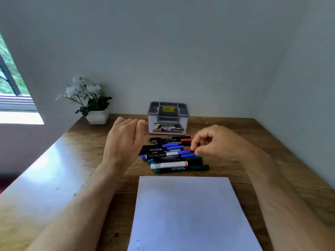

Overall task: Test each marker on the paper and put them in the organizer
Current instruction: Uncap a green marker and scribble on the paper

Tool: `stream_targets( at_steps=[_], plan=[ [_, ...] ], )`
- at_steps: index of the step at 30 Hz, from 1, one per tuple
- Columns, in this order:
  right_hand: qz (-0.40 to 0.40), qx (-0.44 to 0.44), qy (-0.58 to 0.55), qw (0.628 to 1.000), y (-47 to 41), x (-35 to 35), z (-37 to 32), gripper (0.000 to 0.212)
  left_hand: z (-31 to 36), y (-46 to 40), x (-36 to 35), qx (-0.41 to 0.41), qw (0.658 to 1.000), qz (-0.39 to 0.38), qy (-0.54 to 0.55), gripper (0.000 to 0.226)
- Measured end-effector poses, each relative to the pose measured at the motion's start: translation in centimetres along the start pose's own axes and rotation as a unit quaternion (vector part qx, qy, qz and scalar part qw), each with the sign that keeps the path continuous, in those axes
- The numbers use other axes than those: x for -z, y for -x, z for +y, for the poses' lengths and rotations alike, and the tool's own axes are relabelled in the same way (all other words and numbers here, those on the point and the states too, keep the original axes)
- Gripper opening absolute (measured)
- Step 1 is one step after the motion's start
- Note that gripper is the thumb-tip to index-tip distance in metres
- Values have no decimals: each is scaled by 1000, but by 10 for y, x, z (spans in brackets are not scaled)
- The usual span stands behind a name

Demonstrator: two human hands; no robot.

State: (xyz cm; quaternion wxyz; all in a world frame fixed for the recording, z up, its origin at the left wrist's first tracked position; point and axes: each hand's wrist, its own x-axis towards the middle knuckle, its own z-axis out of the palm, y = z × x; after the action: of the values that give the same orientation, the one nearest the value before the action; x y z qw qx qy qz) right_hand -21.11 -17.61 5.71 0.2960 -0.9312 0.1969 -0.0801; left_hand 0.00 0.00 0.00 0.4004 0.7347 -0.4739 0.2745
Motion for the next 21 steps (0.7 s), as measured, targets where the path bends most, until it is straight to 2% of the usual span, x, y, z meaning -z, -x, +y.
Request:
stream_targets(
  at_steps=[3,8,21],
  plan=[
    [-43,-22,49,998,1,-6,-2,13,3,-1,-3,8,1000,3,11,46],
    [-62,-45,76,994,0,-13,0,12,-1,-3,-9,19,1000,-7,19,47],
    [-52,-11,161,986,-4,-26,0,9,11,-5,-13,-11,999,-33,23,48]
  ],
)
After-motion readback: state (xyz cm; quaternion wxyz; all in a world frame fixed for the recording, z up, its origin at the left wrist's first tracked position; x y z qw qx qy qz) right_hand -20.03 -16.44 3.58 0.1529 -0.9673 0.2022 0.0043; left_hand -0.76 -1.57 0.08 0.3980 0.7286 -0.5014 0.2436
